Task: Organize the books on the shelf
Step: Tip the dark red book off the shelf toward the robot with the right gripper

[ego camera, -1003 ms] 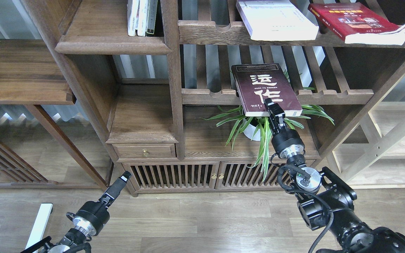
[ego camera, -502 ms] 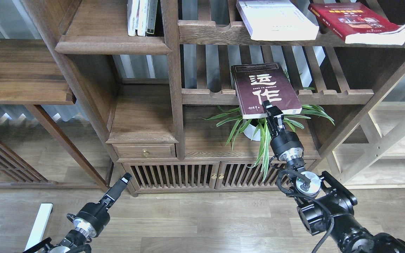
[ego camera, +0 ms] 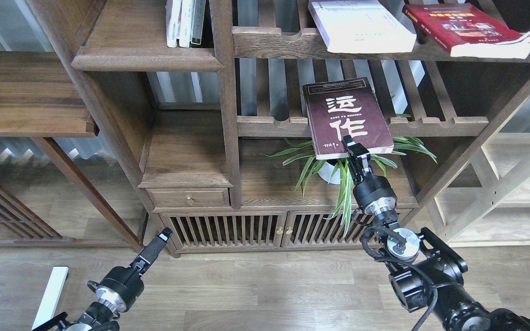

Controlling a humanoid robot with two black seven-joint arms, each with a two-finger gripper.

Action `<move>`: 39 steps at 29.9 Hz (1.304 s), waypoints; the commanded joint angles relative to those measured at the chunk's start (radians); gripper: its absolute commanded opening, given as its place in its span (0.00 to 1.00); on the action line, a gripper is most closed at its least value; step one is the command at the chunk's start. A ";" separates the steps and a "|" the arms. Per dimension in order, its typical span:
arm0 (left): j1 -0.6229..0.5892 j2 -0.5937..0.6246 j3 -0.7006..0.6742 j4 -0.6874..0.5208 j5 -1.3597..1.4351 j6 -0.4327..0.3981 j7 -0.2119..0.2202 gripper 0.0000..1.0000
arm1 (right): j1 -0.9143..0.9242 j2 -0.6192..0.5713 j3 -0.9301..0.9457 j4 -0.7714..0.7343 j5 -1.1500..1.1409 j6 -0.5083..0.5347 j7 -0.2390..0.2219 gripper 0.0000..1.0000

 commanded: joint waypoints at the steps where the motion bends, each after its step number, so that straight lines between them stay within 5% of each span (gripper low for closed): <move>1: -0.001 0.000 0.000 0.000 0.001 0.000 0.000 0.99 | -0.014 0.000 0.001 0.016 0.001 0.000 0.000 0.10; 39: -0.068 -0.040 -0.012 0.032 0.001 0.000 0.012 0.99 | -0.236 0.000 -0.060 0.329 -0.028 0.000 -0.020 0.04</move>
